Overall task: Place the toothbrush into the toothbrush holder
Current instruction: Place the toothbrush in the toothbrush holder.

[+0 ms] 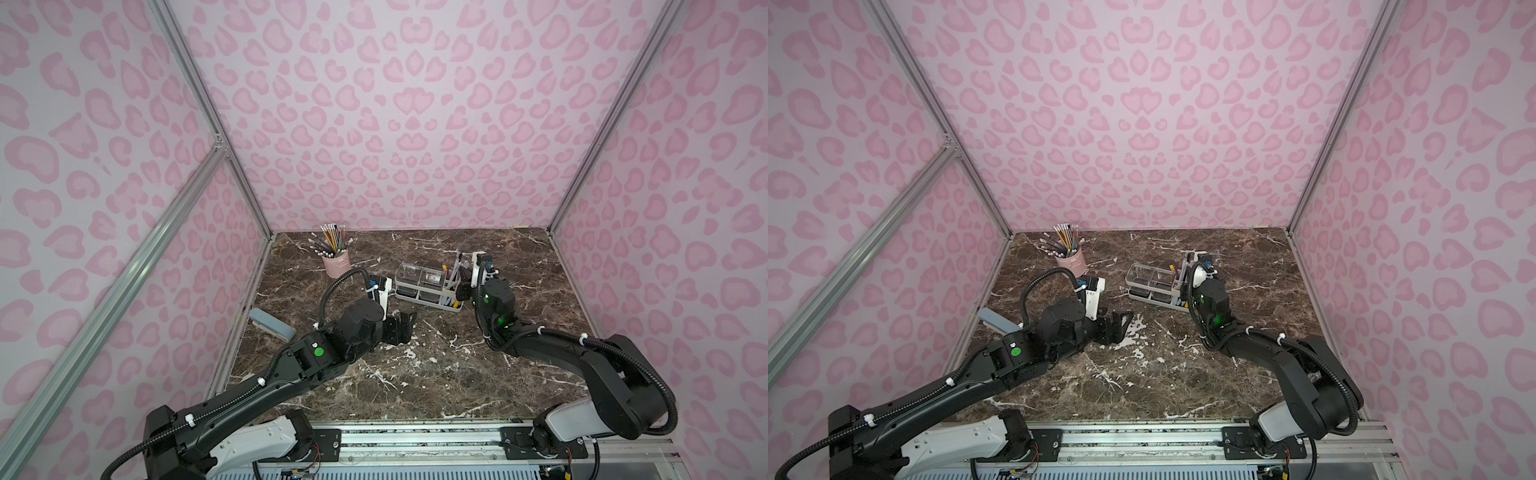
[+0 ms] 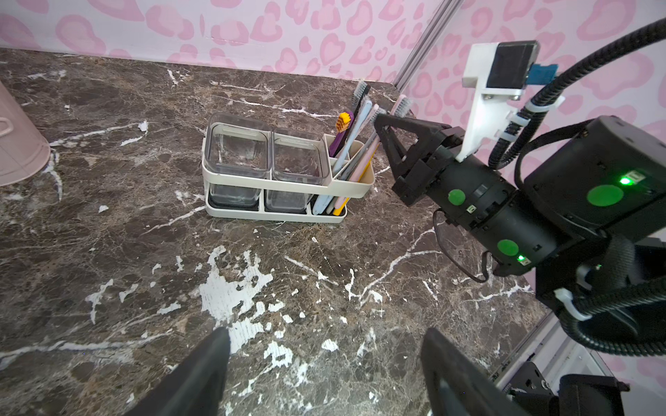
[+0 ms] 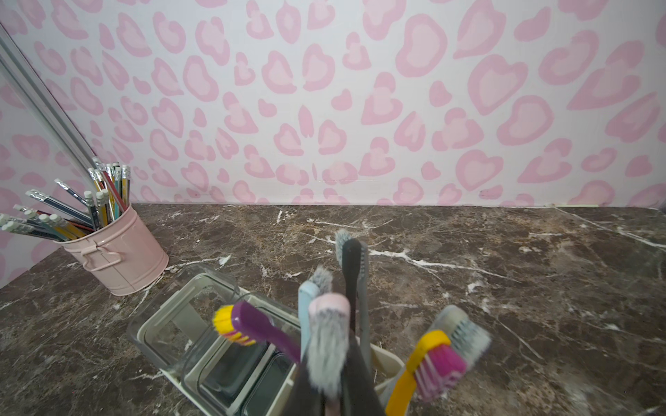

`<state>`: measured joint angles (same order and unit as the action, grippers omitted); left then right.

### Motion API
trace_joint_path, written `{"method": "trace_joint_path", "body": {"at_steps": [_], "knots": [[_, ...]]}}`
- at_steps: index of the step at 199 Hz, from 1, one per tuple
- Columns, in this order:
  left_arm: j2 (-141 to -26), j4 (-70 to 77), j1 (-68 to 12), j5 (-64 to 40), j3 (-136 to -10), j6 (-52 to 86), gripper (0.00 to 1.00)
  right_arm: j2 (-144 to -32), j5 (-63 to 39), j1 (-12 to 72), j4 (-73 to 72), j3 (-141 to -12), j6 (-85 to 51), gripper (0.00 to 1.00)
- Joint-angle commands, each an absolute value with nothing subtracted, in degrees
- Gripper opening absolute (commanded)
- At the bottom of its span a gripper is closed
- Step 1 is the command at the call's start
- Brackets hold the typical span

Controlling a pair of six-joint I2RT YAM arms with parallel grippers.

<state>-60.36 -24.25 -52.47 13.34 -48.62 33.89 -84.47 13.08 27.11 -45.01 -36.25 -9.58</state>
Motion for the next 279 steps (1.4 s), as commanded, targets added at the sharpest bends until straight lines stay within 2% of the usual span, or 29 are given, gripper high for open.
{"method": "trace_joint_path", "body": {"at_steps": [1,124,197,212,230,270,279], "knots": [[-59.97,-21.67,-52.45,13.94,-48.49,33.84,0.85,-85.57,12.3,27.15,-49.76,-36.09,-8.88,0.0],[-59.37,-21.13,-52.47,14.3,-47.89,33.93,0.85,-89.3,14.01,27.12,-57.11,-32.48,-7.47,0.0],[-59.13,-20.92,-52.47,14.61,-47.64,34.01,0.84,-89.52,14.81,28.1,-54.19,-33.18,-6.14,0.0],[-59.23,-20.92,-52.47,14.5,-47.68,33.93,0.84,-88.77,14.17,28.17,-52.37,-33.81,-6.41,0.09],[-59.42,-21.01,-52.46,14.37,-47.89,33.84,0.84,-87.69,14.02,28.24,-49.85,-34.82,-6.97,0.24],[-59.06,-21.15,-52.43,14.68,-47.82,33.92,0.84,-83.95,13.18,28.32,-47.67,-34.92,-7.64,0.38],[-58.81,-21.1,-52.47,14.68,-47.81,33.85,0.84,-83.06,13.43,28.32,-47.43,-34.84,-7.81,0.44]]}}
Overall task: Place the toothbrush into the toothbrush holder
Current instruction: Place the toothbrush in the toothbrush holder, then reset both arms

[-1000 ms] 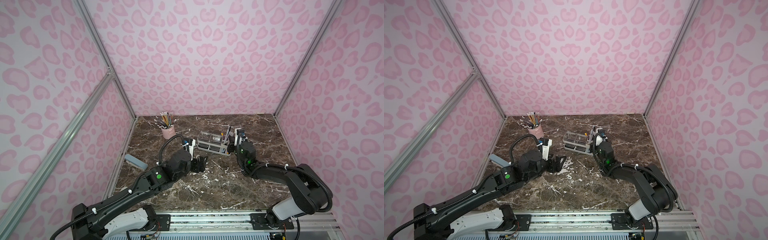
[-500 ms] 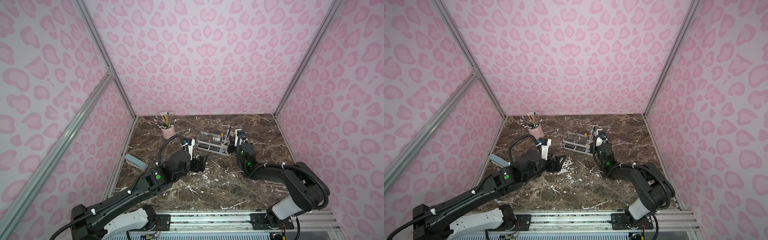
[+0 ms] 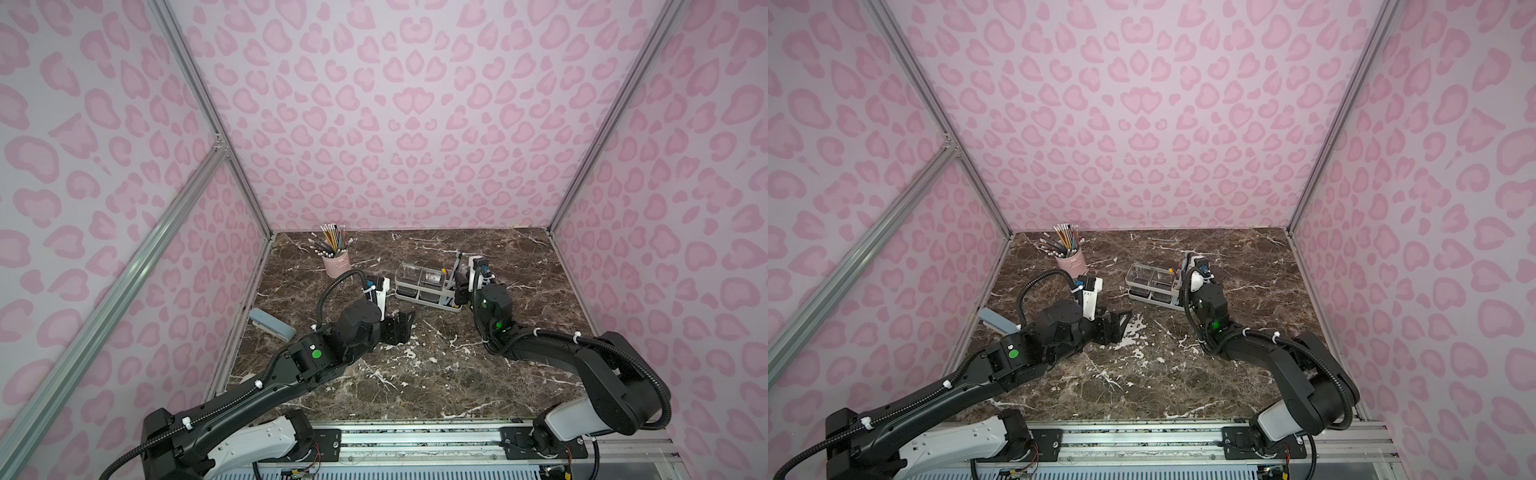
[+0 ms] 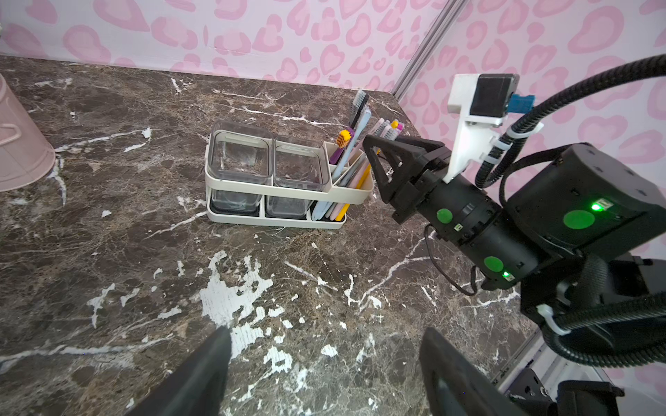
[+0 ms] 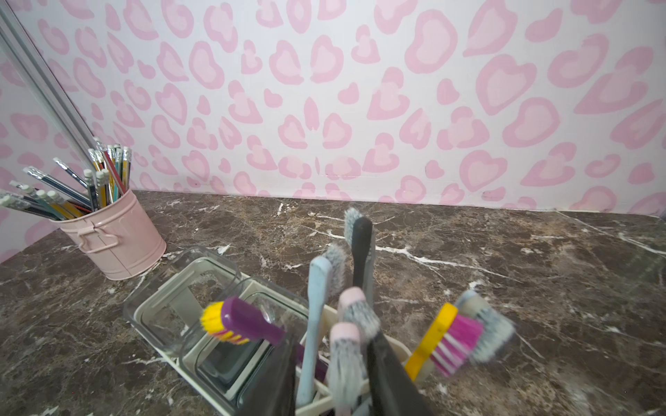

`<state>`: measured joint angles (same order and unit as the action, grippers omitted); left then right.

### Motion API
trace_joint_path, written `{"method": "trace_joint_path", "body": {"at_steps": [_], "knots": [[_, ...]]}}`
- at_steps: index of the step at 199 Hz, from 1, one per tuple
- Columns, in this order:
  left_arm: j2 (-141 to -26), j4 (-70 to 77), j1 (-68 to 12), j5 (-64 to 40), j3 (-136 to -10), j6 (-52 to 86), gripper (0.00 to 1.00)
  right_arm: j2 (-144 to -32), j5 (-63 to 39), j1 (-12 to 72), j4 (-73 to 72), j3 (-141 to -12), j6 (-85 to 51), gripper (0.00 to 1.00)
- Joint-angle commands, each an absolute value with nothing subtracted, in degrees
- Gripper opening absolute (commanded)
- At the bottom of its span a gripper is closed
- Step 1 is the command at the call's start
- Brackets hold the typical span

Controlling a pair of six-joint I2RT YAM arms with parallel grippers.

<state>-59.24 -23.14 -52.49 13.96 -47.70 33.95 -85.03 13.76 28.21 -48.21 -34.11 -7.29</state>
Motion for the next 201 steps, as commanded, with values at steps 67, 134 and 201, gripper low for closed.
{"method": "trace_joint_path", "body": {"at_steps": [67,134,201], "knots": [[-58.82,-23.07,-52.45,16.67,-49.0,34.19,0.87,-70.51,15.3,28.91,-38.86,-35.71,-9.53,0.89],[-59.83,-31.24,-51.88,26.25,-55.36,35.22,0.97,-57.9,28.27,23.78,-25.49,-33.99,-13.97,0.99],[-59.82,-31.87,-42.97,31.74,-52.94,38.15,0.98,-57.9,30.97,7.38,-36.33,-18.8,-11.21,0.99]]}}
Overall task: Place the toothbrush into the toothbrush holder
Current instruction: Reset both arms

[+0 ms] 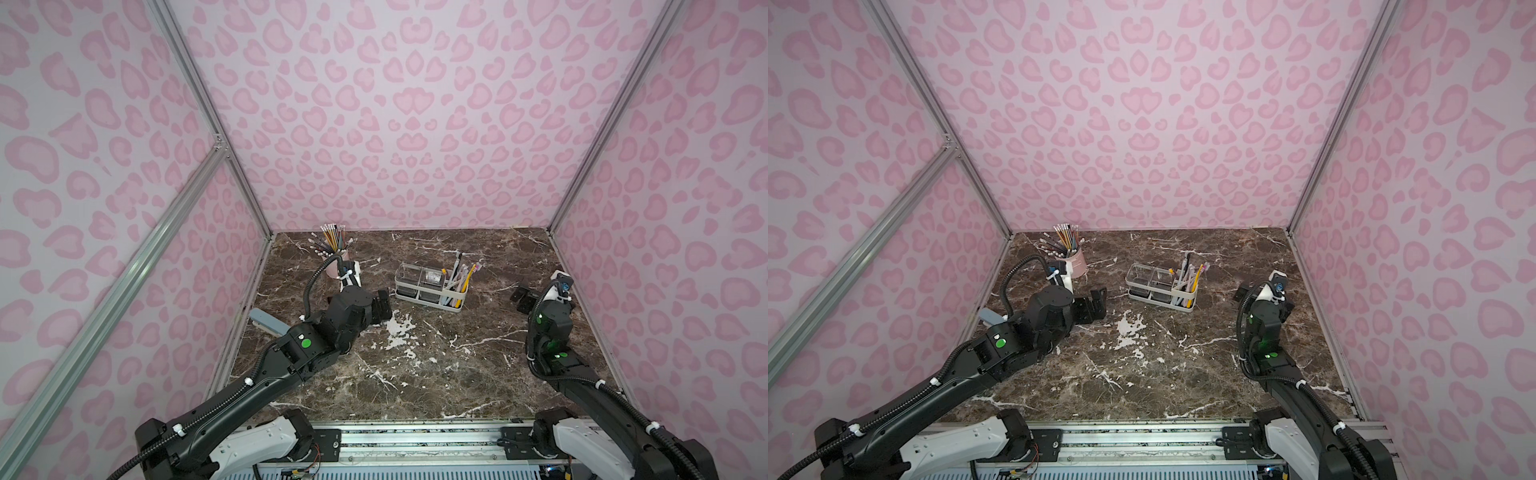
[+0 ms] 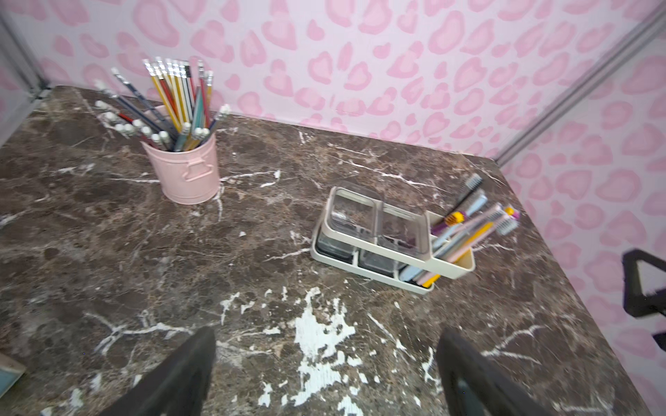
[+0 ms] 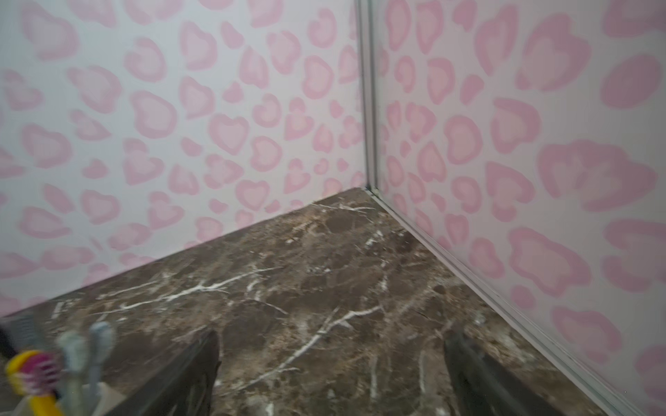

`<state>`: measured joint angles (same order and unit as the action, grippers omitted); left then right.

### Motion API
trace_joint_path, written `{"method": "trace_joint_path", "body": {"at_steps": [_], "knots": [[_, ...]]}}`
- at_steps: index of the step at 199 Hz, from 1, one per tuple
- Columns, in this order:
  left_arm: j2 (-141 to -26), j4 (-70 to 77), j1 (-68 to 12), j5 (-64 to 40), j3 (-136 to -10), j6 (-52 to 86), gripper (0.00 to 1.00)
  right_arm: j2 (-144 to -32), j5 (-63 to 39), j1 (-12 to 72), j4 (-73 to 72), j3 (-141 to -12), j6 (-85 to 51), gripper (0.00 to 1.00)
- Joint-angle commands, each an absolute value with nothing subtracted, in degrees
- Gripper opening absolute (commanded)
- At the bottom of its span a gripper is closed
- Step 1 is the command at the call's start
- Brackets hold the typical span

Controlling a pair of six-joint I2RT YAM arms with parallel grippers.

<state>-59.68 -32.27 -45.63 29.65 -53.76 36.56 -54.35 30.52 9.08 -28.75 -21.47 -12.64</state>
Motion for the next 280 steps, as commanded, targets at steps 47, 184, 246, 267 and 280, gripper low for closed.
{"method": "trace_joint_path", "body": {"at_steps": [47,184,246,267,280], "knots": [[-59.35,-27.69,-37.74,35.33,-49.95,35.44,0.98,-72.78,27.74,6.86,-65.02,-10.1,-4.32,0.99],[-73.82,-0.53,-16.06,47.52,-44.55,21.02,0.97,-88.01,15.73,3.47,-75.76,-11.34,-2.28,1.0],[-74.23,40.41,-5.95,34.96,-22.53,11.74,0.97,-88.02,15.68,3.49,-75.5,-11.43,-2.3,1.0],[-78.53,47.88,-5.84,32.36,-21.67,7.84,0.97,-88.03,15.73,3.49,-75.5,-11.43,-2.36,1.0],[-81.12,54.48,-5.89,29.84,-19.97,5.93,0.97,-88.02,15.73,3.52,-75.5,-11.44,-2.35,1.0]]}}
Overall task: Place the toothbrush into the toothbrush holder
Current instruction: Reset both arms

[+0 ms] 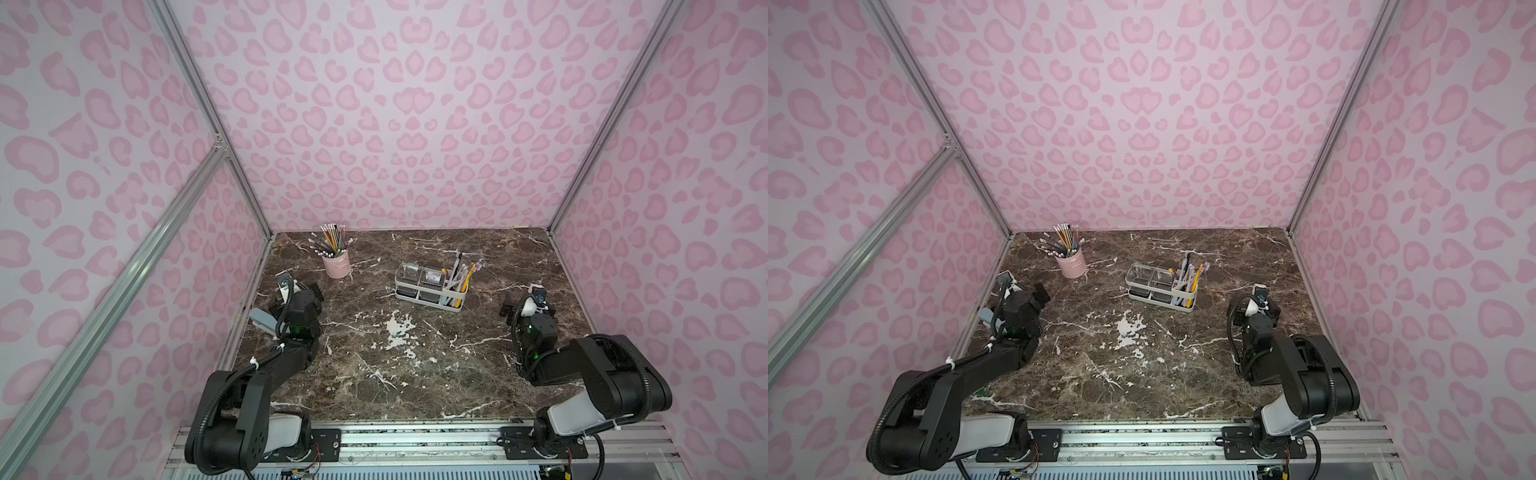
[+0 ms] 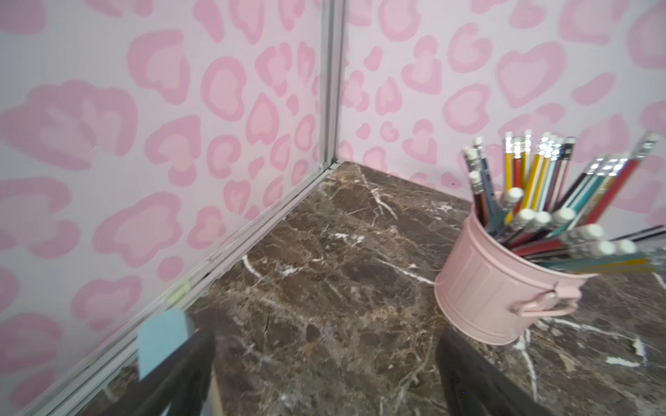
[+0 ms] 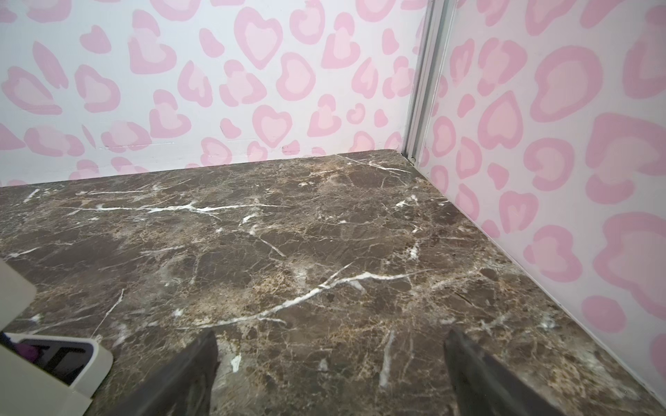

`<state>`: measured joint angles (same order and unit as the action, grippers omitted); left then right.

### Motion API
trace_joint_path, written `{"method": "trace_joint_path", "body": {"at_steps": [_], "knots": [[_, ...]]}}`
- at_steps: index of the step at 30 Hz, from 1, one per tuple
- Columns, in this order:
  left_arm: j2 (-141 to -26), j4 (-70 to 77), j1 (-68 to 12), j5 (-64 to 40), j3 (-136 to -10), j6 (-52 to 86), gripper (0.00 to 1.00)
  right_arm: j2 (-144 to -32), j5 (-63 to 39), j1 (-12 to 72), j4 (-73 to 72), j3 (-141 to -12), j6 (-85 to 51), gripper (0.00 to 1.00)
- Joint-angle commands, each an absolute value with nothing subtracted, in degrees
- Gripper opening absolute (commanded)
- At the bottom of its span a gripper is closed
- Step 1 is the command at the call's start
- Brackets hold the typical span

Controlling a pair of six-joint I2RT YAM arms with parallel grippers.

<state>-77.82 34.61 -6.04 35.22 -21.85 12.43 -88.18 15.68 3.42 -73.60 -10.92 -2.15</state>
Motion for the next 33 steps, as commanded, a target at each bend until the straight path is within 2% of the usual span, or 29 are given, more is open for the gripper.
{"method": "trace_joint_path", "body": {"at_steps": [1,4,7,10,11,12,33], "knots": [[-81.34,54.84,-5.89,29.73,-19.97,5.87,0.97,-88.04,15.73,3.47,-75.5,-11.43,-2.36,1.0],[-86.93,60.9,-5.89,25.88,-19.38,3.98,0.97,-88.02,15.73,3.5,-75.5,-11.46,-2.37,1.0],[-86.34,57.93,-5.15,22.57,-20.36,4.12,0.98,-88.02,15.66,3.54,-75.5,-11.43,-2.36,1.0],[-87.8,69.43,-4.4,14.13,-13.95,1.44,0.97,-88.04,15.47,3.34,-75.23,-11.53,-2.45,1.0],[-88.73,76.27,-5.16,16.25,-12.17,1.09,0.98,-88.05,15.32,3.32,-75.18,-11.64,-2.47,1.0],[-87.33,69.77,-5.06,19.64,-14.28,3.16,0.98,-88.06,15.01,3.24,-75.06,-11.69,-2.46,1.0],[-87.69,70.56,-4.12,19.37,-13.97,3.81,0.98,-87.96,14.85,3.15,-74.87,-11.73,-2.54,1.0]]}}
